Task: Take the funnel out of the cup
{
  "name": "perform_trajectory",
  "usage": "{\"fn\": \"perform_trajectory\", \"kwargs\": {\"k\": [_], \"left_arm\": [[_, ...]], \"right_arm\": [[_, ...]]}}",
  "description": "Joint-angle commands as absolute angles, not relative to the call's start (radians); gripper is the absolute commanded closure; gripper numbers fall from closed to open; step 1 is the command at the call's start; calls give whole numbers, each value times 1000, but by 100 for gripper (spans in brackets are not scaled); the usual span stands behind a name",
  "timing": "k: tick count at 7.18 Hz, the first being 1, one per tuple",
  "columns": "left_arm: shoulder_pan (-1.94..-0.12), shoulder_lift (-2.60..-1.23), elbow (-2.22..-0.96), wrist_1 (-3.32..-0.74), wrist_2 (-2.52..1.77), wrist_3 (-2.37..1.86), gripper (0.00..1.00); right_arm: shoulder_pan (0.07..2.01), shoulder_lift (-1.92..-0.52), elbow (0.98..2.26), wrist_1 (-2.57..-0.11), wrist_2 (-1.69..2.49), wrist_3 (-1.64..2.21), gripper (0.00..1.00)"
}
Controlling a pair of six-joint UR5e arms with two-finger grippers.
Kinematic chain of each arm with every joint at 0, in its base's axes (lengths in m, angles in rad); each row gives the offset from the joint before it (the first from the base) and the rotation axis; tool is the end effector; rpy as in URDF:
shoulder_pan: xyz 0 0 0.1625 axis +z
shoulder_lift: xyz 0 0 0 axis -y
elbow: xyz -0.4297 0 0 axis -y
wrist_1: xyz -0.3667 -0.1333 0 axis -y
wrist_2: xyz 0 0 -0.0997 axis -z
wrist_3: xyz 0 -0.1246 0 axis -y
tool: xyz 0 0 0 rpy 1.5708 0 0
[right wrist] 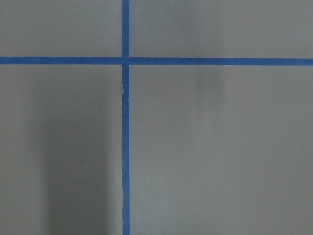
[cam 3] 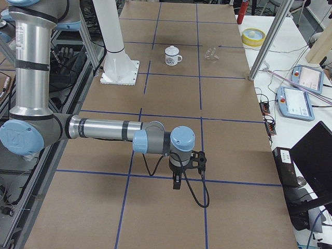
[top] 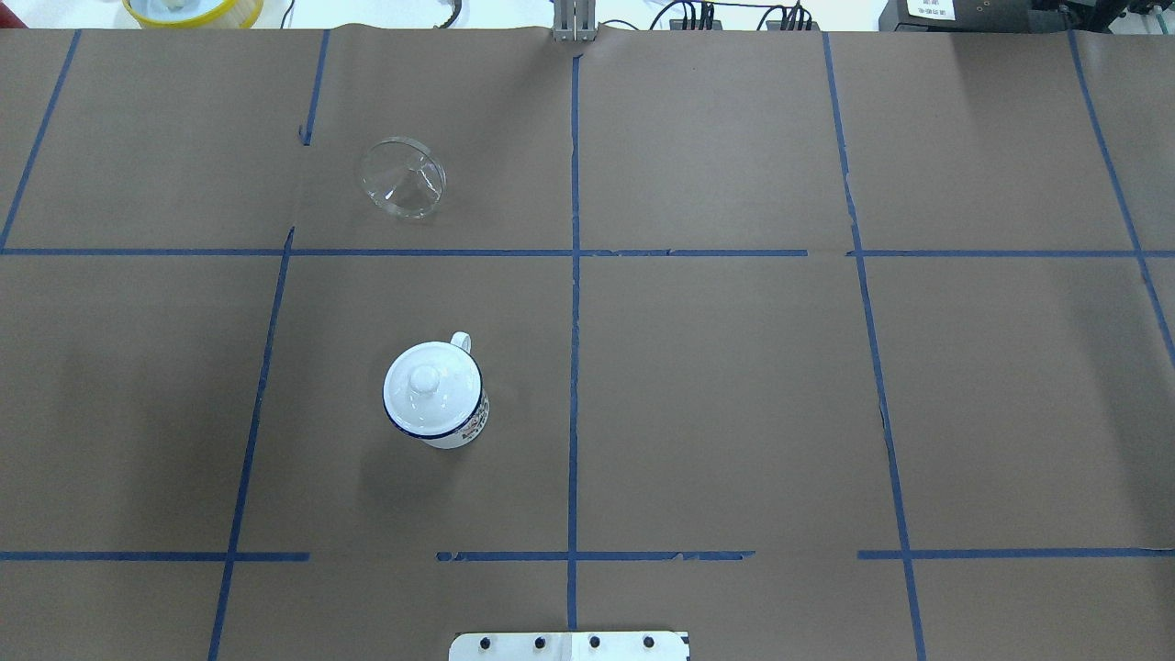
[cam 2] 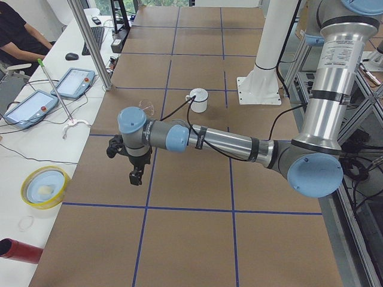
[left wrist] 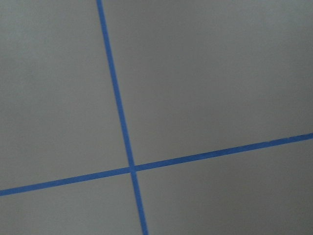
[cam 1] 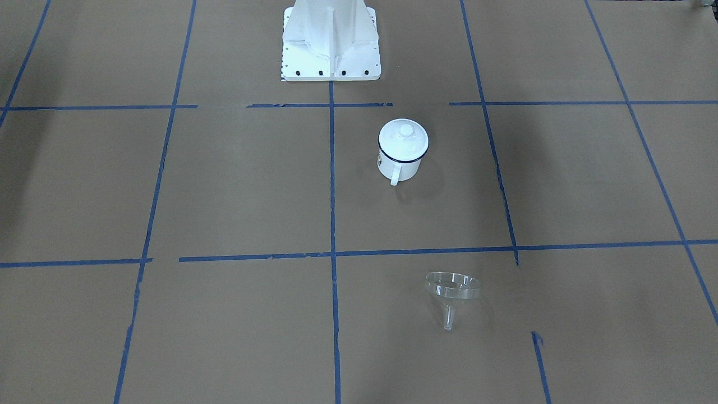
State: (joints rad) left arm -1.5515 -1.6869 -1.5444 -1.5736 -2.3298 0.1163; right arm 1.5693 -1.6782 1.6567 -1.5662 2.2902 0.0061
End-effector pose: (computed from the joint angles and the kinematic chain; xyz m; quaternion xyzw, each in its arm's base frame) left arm -0.0375 -0.5234 0.6373 0.0608 0.3675 0.0799 0.9246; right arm 0.0506 -0.4187 0.6930 -0.0092 -0.3520 0.0051 0.9360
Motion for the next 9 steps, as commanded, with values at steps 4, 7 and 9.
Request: {"fn": "perform_trajectory", "kwargs": {"k": [4, 7, 9], "left_arm": [[-1606, -1641, -1528, -1582, -2333, 179, 0], [-1608, -1641, -1534, -1580, -2333, 178, 0], [-1615, -1643, -1548, -1575, -2333, 178, 0]], "right_arm": [[1569, -1678, 1655, -1566, 2290, 6, 0], [1569, -1678, 1657, -1566, 2290, 6, 0], [1569, -1678, 1657, -1566, 2290, 6, 0]]}}
